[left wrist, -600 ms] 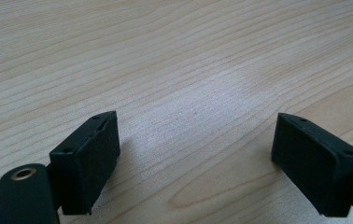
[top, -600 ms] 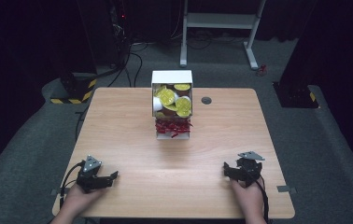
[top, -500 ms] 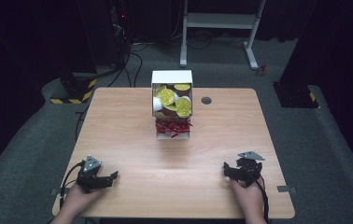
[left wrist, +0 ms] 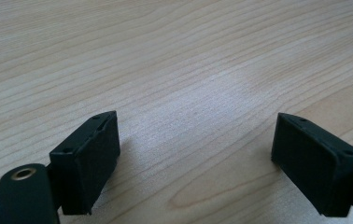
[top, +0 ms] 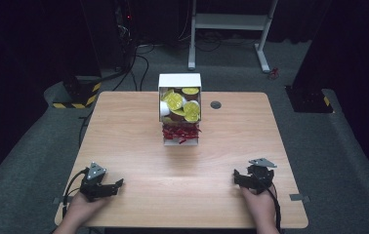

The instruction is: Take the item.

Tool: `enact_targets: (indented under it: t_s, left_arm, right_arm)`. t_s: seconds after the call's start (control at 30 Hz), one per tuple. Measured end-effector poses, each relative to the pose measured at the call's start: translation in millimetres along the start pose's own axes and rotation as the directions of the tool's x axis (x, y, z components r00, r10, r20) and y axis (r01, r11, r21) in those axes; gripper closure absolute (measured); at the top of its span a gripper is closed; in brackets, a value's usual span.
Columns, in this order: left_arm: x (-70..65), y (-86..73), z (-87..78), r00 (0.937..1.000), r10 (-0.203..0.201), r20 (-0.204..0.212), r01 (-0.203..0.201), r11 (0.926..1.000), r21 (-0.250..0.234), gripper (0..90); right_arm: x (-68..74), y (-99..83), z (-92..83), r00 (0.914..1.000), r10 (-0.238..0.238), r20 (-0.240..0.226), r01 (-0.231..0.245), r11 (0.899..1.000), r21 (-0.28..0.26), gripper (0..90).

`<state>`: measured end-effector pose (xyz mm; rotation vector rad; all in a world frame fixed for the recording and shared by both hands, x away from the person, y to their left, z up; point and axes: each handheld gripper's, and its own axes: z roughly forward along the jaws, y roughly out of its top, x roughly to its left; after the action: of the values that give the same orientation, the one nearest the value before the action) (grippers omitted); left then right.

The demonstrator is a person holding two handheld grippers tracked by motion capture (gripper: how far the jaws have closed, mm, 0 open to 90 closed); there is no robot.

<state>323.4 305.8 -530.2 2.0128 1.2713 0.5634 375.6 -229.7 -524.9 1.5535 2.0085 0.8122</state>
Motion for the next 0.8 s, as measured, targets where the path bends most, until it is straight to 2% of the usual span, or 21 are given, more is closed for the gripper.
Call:
enact_targets:
  t_s: [0.37, 0.47, 0.53, 0.63, 0.8]
  left_arm:
    - [-0.1, 0.0, 0.0, 1.0, 0.0, -0.001, 0.0, 1.0, 0.0, 15.9]
    - [-0.1, 0.1, 0.0, 1.0, 0.0, -0.001, 0.0, 1.0, 0.0, 15.9]
    - [-0.1, 0.0, 0.0, 1.0, 0.0, -0.001, 0.0, 1.0, 0.0, 15.9]
    - [-0.1, 0.1, 0.0, 1.0, 0.0, -0.002, 0.0, 1.0, 0.0, 15.9]
    - [-0.1, 0.1, 0.0, 1.0, 0.0, -0.002, 0.0, 1.0, 0.0, 16.0]
  right_arm:
    - [-0.8, -0.3, -0.6, 0.9998, -0.015, -0.009, 0.015, 1.0, -0.003, 11.1]
    - [-0.4, -0.6, -2.0, 0.9987, -0.039, -0.034, 0.039, 0.999, -0.007, 13.6]
    - [-0.1, -0.8, -2.3, 0.9986, -0.036, -0.039, 0.036, 0.999, -0.006, 13.8]
    - [0.4, -1.4, -4.0, 0.9972, -0.059, -0.046, 0.058, 0.998, -0.025, 14.3]
    - [7.7, -2.1, -7.2, 0.9944, -0.067, -0.082, 0.064, 0.997, -0.043, 16.0]
